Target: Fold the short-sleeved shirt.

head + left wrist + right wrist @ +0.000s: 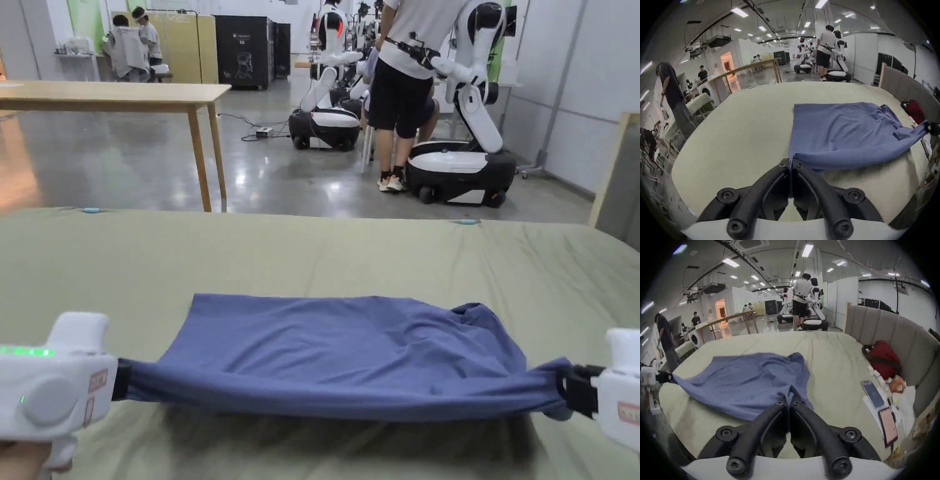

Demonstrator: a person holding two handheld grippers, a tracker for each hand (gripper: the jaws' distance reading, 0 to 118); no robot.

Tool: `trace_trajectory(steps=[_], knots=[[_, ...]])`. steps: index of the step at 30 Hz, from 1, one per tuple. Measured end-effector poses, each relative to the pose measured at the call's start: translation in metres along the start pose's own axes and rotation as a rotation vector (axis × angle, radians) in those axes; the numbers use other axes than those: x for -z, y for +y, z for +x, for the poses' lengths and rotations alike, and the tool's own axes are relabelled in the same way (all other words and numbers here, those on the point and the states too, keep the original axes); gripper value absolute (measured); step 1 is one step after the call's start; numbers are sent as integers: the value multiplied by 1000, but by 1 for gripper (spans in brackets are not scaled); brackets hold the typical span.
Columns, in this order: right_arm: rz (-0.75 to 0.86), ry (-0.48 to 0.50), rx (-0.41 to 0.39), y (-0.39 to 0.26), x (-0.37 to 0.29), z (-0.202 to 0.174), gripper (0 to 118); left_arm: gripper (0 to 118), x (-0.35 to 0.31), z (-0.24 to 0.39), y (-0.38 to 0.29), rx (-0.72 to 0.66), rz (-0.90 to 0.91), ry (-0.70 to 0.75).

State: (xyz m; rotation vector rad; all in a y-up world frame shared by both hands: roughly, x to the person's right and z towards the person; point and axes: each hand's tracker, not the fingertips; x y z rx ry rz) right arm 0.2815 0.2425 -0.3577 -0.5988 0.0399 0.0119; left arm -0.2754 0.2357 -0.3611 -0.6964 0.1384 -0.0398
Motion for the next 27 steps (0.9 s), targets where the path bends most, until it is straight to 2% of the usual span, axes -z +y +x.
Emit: trace_trajectory(steps=[3, 8, 12, 21, 22, 23, 24, 25, 26, 27], knots=[[-24, 22, 84, -41, -28, 8, 3, 0, -20, -6, -38, -6, 2, -13], [-47, 43, 80, -83, -64, 14, 3, 0, -53, -17, -78, -23, -5, -25], [-54, 64, 108, -100, -79, 18, 3, 0, -68, -24, -99, -49, -29, -48], [-98, 65, 94, -110, -73, 17, 4, 0, -58, -24, -125, -75, -88, -62], [-103, 65, 91, -112, -69, 19, 9, 0, -56, -24, -126, -73, -92, -62], [-108, 62, 91, -112, -68, 18, 34, 1, -55, -24, -127, -72, -95, -67], [-111, 53, 94, -113, -67, 17, 71, 6, -54, -23, -129, -72, -102, -71], [-115, 47, 96, -113, -65, 18, 106, 19, -53, -23, -130, -80, -110, -80], [-131, 50, 100, -114, -64, 17, 118, 68, -51, -24, -132, -105, -128, -118], [-122, 45, 108, -115, -67, 17, 118, 110, -49, -26, -133, -128, -129, -117]])
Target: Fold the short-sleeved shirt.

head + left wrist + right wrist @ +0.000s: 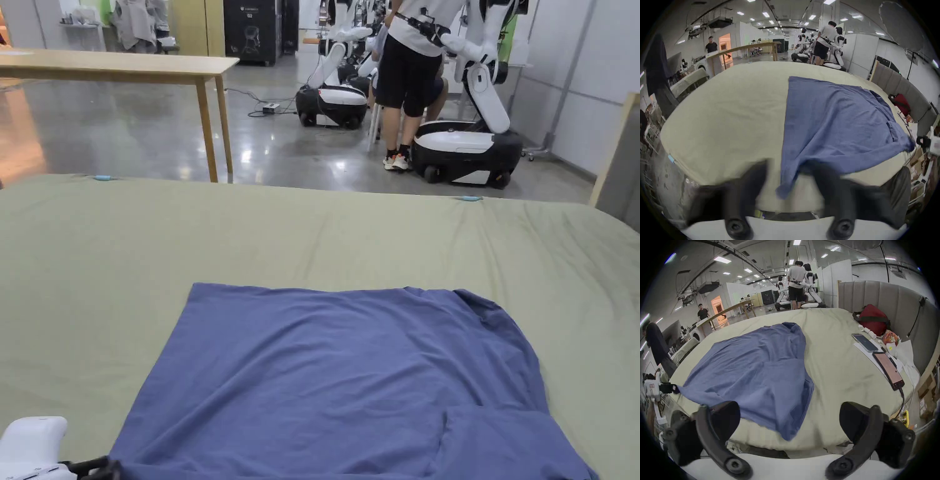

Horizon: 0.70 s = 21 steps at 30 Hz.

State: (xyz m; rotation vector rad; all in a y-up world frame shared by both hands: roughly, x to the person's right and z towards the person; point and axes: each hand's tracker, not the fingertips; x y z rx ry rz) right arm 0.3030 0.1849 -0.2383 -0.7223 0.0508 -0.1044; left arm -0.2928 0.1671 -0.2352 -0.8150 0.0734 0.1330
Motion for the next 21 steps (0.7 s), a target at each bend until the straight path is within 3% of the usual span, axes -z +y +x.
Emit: trace_trajectory(steps=[1, 4, 5, 6, 7, 8, 9, 10, 12, 19, 20, 21], knots=[[27, -6, 5, 0, -3, 0, 118, 117, 2, 0, -1, -12, -11, 8], [20, -17, 8, 2, -4, -3, 118, 113, -12, 0, -6, -16, 2, 33], [24, -18, 3, 1, -4, -4, 112, 109, -14, 1, -6, -37, 37, 40], [25, -29, -7, 1, -6, -6, 92, 102, -15, 3, -5, -49, 54, 42], [23, -42, -23, 1, -8, -6, 56, 88, -19, 5, -5, -47, 57, 52], [44, -51, -40, -1, -11, -9, 7, 58, -22, 7, -6, -38, 60, 70], [68, -69, -50, -4, -12, -11, 7, 58, -26, 9, -8, -32, 76, 99], [76, -103, -55, -6, -11, -13, 1, 46, -28, 5, -10, -37, 86, 114], [66, -62, -42, -9, -12, -11, 1, 0, -32, 4, -12, -42, 89, 123], [45, -53, -29, -17, -4, 2, 1, 0, -33, -8, -14, -58, 45, 72], [42, -52, -27, -17, -3, 5, 1, 4, -29, -7, -12, -50, 35, 70], [41, -53, -23, -18, -3, 6, 1, 17, -26, -7, -11, -35, 30, 63]])
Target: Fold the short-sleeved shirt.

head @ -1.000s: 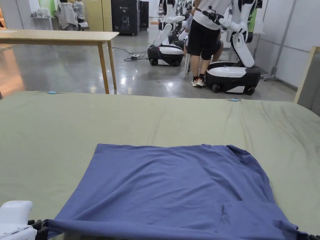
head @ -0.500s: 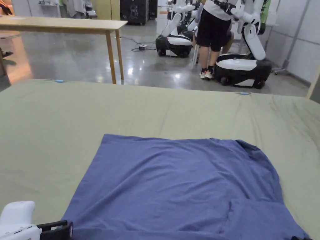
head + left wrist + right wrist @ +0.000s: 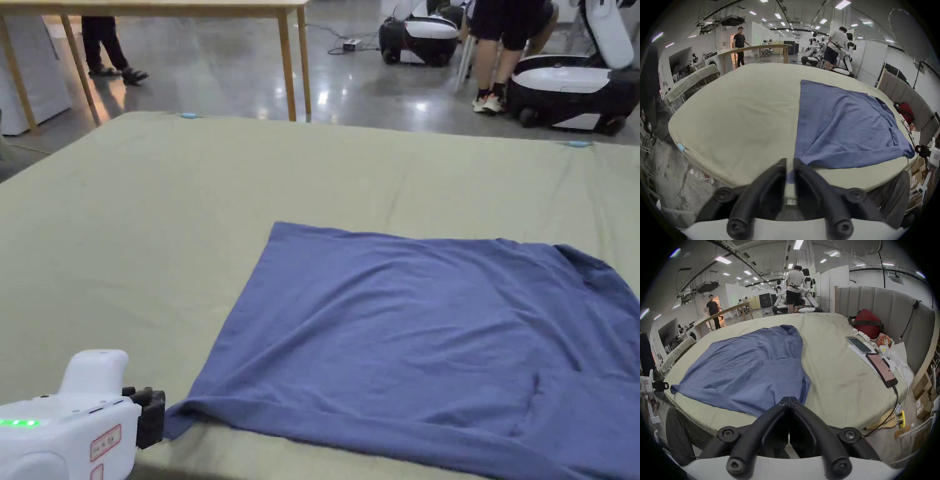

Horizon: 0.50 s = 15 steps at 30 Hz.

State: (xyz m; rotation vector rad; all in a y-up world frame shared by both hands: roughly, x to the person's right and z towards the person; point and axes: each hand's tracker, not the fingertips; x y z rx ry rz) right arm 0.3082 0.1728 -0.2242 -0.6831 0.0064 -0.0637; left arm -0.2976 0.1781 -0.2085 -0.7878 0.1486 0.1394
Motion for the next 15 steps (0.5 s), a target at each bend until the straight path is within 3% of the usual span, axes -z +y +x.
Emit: trace_trajectory(steps=[1, 2, 3, 7, 9, 10, 11, 12, 15], knots=[[0, -2, 3, -1, 0, 1, 1, 50, 3, 2, 1, 16, -22, -2], [-2, -2, 6, -2, 0, 3, 1, 103, 10, 3, 1, 28, -59, -4], [-4, -2, 9, -2, 0, 5, 1, 118, 18, 5, 0, 31, -84, -1], [-11, -5, 20, -3, -5, 3, 1, 109, 39, 7, 1, 53, -103, 24], [-18, -12, 16, -4, -4, 5, 1, 83, 41, 12, 2, 63, -93, 28], [-21, -16, 12, -5, -4, 6, 1, 58, 43, 14, 3, 74, -101, 31], [-22, -15, 10, -5, -4, 7, 1, 20, 44, 16, 3, 75, -107, 20], [-23, -13, 10, -5, -4, 8, 1, 2, 42, 19, 3, 81, -120, -18], [-15, -2, 11, -3, -6, 10, 5, 2, 36, 33, -1, 107, -125, -16]])
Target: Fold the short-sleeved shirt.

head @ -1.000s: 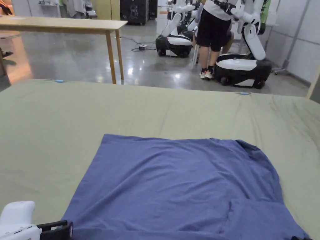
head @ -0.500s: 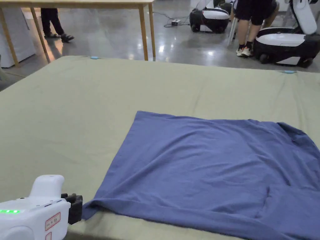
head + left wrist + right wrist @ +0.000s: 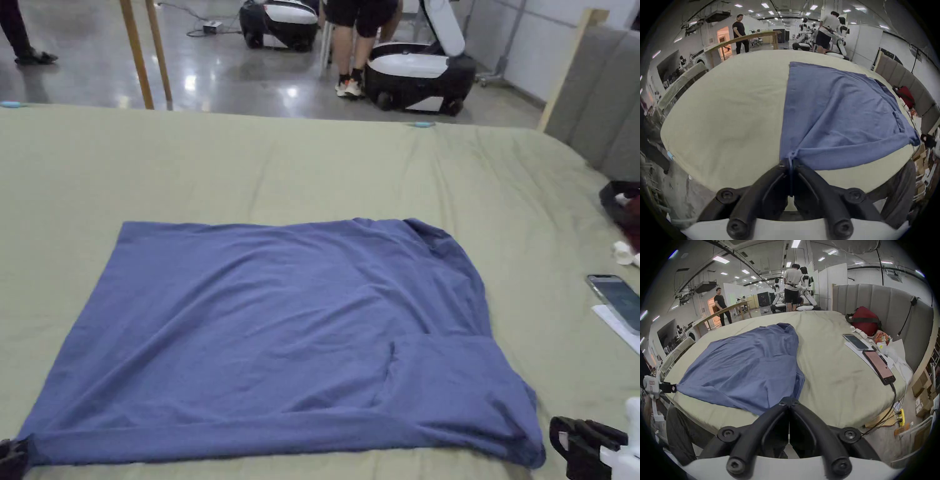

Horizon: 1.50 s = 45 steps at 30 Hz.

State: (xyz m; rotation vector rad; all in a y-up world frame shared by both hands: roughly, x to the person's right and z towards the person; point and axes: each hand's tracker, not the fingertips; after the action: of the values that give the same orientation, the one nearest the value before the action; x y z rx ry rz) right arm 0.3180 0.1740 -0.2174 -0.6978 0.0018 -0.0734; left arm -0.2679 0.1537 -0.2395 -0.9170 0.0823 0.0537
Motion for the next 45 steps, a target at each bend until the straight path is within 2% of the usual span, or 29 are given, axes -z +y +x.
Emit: trace_trajectory(steps=[1, 2, 3, 5, 6, 9, 10, 11, 12, 13, 14, 18, 22, 26, 32, 37, 45], knots=[[6, 3, -1, 1, -1, 0, 21, 2, -1, 3, -1, 18, 11, 16], [16, 9, 0, 1, -1, 1, 67, 2, -1, 0, -1, 8, 10, 14], [16, 9, 3, 2, -1, 0, 67, 2, -1, -1, -1, -2, 10, 10], [-34, 23, 1, 4, 8, 0, 102, 2, -2, -1, -3, -24, 8, -1], [-31, 35, -5, 3, 11, 0, 113, 2, -2, -4, 0, -26, 7, -3], [-110, 41, -55, 0, 28, -2, 110, 2, -4, -1, 0, -25, 11, -1], [-99, 31, -65, -2, 32, -3, 105, 2, -3, -4, 2, -26, 10, 0], [-101, 16, -92, -3, 33, -5, 79, 2, -3, -3, 3, -22, 8, 3], [-111, -6, -116, -3, 36, -6, 44, 2, -2, -3, 3, -18, 5, 3], [-118, -25, -131, -4, 39, -6, 16, 2, -2, -2, 3, -17, 2, 0], [-120, -6, -130, -3, 40, -3, 10, 2, -2, -4, 5, -15, 1, -2], [-94, -4, -126, 9, 30, -2, 5, 2, -5, -10, 15, -7, -2, -13], [-4, 32, -73, 43, 12, -10, 5, 2, -11, -14, 35, 15, 33, -64], [28, 33, -98, 81, 16, -19, 5, 2, -7, -19, 72, 14, 60, -79], [17, 27, -145, 145, 71, -27, 5, 2, 23, -14, 145, 34, 75, -95], [-71, 7, -183, 175, 132, -29, 5, 2, 67, -10, 185, 39, 43, -89], [-177, 3, -148, 170, 191, -25, 5, 2, 123, -10, 194, -8, -51, -113]])
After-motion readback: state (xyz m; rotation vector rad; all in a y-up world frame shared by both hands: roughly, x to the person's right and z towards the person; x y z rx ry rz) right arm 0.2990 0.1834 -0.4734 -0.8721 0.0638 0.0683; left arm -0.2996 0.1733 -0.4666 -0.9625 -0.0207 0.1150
